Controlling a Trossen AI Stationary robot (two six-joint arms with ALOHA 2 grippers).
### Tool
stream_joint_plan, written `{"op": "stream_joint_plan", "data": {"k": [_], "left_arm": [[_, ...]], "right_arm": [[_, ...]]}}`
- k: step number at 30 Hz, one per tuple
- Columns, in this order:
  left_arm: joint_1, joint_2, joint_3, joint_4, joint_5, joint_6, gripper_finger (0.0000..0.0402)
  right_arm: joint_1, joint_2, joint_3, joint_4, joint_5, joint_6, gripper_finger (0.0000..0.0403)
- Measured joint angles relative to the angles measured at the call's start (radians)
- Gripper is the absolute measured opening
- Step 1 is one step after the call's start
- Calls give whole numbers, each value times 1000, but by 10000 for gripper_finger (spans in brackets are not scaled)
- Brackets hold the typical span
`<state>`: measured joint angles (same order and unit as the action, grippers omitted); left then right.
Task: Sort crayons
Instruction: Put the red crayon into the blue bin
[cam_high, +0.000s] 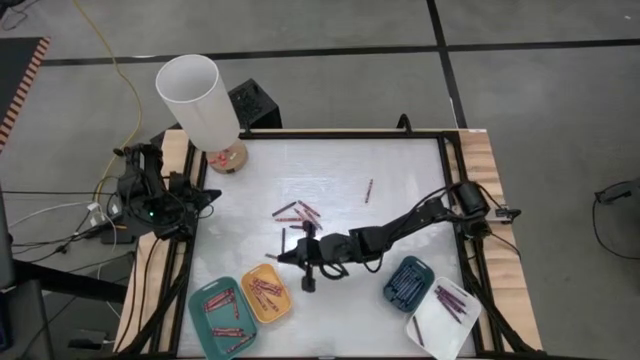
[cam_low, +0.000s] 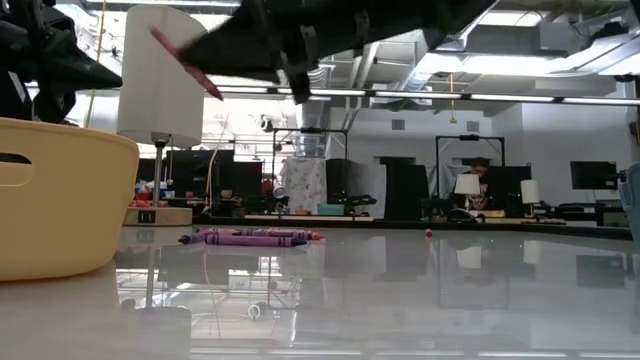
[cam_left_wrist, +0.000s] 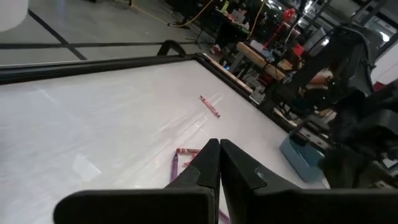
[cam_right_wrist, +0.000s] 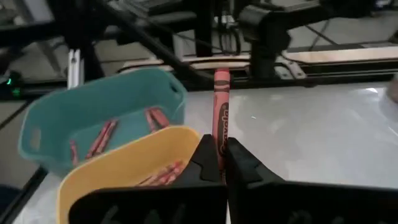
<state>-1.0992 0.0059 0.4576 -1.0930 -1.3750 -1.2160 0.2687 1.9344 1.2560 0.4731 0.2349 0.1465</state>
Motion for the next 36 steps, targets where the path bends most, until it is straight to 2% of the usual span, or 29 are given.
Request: {"op": "stream_joint_plan", "data": {"k": [5,9,15,24,26,30,36], "left_arm": [[0,0,-19,4,4,-32,0],[0,0,-18,6,6,-35,0],[0,0,-18,6,3,-35,0],[0,0,-18,9,-2,-49,0],[0,0,-18,36,-3,-34,0],[0,0,-18,219,4,181,0],[0,0,-17,629,25,716,0]], "right_arm": [[4,53,9,148,-81,-46,4],[5,118,64,192,-133,-59,4],[4,265,290,173,-254,-93,4],[-2,479,739,-168,-391,-165,4],[-2,511,816,-197,-416,-178,4],[-9,541,906,-207,-462,-185,4],[-16,543,918,-186,-478,-200,4]]}}
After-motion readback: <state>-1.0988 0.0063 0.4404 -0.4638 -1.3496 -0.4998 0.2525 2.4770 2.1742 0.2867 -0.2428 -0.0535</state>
